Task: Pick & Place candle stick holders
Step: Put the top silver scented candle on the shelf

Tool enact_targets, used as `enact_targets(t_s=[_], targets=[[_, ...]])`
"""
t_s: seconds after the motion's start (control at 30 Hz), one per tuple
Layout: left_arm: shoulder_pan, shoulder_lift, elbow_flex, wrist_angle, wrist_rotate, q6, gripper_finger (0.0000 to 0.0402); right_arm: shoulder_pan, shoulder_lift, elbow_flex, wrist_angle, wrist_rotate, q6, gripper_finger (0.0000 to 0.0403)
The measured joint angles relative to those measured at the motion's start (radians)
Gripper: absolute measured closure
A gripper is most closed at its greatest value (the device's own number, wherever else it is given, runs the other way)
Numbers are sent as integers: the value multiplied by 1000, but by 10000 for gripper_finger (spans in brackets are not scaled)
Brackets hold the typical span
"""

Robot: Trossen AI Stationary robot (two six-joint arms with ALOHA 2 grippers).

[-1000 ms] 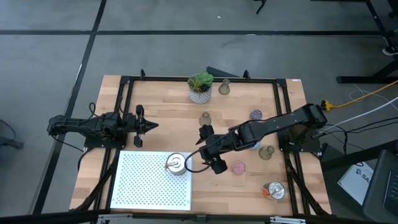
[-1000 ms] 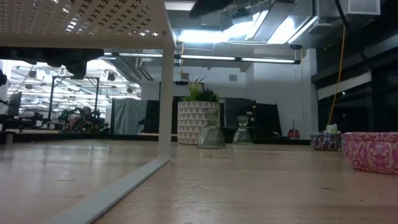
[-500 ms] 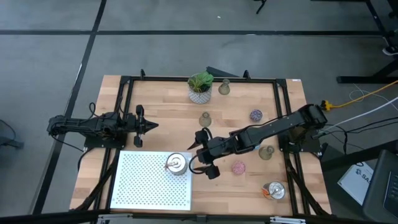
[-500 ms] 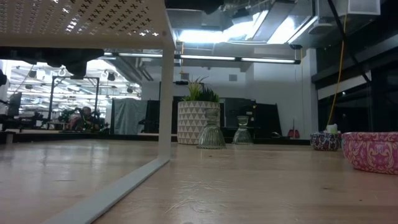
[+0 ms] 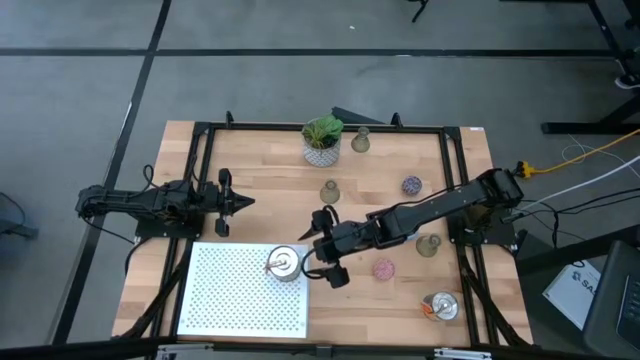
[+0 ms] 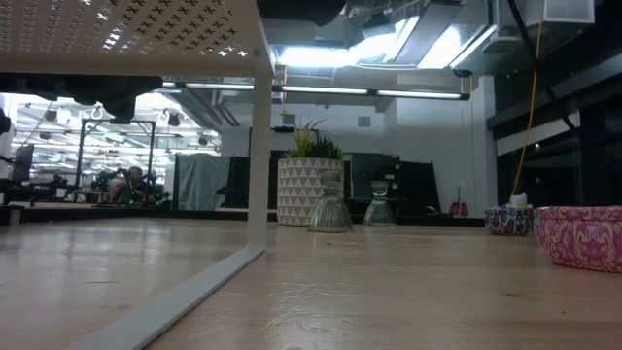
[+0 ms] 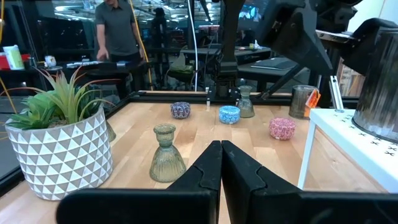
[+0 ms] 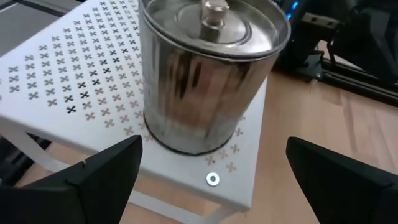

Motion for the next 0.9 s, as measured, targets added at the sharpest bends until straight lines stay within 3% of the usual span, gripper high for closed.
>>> enact_targets(t_s=[0.27, 0.4, 0.53, 0.73, 0.9], targets=[[0, 0, 0, 0, 0, 0, 398, 0, 0, 0, 4, 3, 9, 3], [0, 0, 0, 0, 0, 0, 398, 0, 0, 0, -10, 102, 76, 11], [0, 0, 0, 0, 0, 0, 398, 10, 0, 0, -13, 99, 73, 56], [0, 0, 0, 0, 0, 0, 398, 27, -1, 0, -16, -13, 50, 155], [0, 0, 0, 0, 0, 0, 398, 28, 5, 0, -13, -31, 99, 195]])
